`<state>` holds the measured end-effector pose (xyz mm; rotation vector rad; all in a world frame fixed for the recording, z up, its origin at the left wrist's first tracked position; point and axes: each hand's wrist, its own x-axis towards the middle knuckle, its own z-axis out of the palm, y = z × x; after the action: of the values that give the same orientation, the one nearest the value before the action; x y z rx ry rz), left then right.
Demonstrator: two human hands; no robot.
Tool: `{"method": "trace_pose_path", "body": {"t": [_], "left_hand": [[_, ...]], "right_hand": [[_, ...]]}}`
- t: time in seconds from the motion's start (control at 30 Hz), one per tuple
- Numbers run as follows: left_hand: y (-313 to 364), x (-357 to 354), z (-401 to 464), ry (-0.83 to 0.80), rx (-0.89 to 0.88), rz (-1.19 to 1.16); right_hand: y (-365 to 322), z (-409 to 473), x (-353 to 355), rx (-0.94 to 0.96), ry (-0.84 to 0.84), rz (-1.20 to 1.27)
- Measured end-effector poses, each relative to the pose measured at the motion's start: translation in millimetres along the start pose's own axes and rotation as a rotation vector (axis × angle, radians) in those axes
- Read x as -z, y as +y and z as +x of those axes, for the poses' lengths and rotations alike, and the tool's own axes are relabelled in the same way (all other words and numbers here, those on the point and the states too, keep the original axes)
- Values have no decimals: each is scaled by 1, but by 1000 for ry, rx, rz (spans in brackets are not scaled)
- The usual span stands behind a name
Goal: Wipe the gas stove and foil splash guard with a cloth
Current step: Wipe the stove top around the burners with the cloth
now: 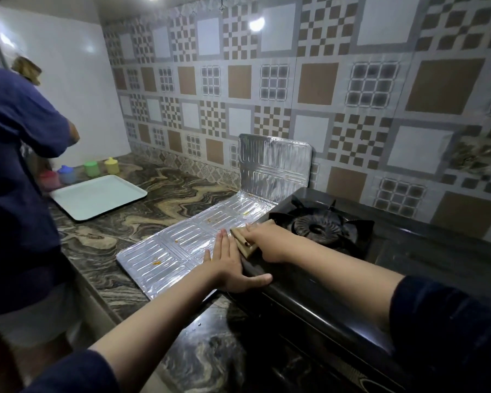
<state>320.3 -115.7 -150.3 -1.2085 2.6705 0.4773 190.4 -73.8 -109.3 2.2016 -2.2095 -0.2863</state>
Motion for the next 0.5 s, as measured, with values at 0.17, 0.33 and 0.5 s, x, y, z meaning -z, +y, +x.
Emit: {"method": "trace_pose_path", "body": {"t": [0.17, 0.33, 0.5], "left_hand": [[-2, -1, -2, 11, -8, -20], [-4, -5, 0, 24, 3, -16], [-4, -4, -1, 20, 7, -1]], "right_hand": [[-3, -17, -5, 30, 13, 36], [2, -40, -8, 22, -3, 93], [14, -53, -13, 9, -34, 136]]}}
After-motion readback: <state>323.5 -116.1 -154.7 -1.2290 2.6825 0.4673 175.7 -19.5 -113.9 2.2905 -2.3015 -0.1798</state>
